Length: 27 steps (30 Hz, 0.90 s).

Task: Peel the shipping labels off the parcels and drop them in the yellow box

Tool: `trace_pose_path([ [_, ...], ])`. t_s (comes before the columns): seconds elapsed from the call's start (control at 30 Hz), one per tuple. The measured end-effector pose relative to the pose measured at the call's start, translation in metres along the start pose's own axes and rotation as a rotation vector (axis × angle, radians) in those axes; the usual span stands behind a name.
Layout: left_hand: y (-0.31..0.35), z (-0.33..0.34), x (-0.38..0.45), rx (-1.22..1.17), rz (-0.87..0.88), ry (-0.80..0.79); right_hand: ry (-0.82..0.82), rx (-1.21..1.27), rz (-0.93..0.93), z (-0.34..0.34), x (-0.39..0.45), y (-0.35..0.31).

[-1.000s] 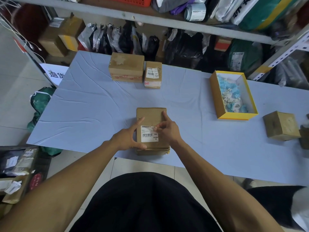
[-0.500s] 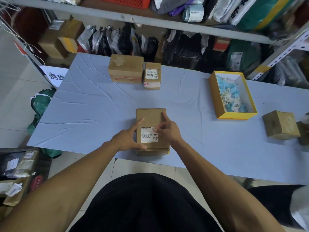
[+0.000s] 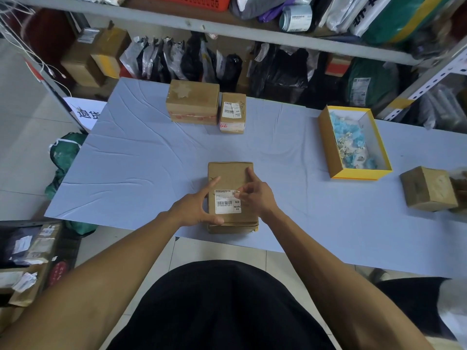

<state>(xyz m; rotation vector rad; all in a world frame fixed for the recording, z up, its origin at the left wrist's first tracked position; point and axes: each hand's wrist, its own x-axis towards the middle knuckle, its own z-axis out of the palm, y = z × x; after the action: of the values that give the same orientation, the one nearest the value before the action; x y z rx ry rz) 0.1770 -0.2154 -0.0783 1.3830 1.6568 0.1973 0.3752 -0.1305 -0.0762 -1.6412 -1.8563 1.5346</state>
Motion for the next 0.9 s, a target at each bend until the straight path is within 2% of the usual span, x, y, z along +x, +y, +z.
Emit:
trace_pose_path([
  [0.9, -0.0038, -0.0005, 0.0041, -0.057, -0.013, -0.050, 0.000, 0.167, 0.035, -0.0005, 0.0014, 0.0012],
])
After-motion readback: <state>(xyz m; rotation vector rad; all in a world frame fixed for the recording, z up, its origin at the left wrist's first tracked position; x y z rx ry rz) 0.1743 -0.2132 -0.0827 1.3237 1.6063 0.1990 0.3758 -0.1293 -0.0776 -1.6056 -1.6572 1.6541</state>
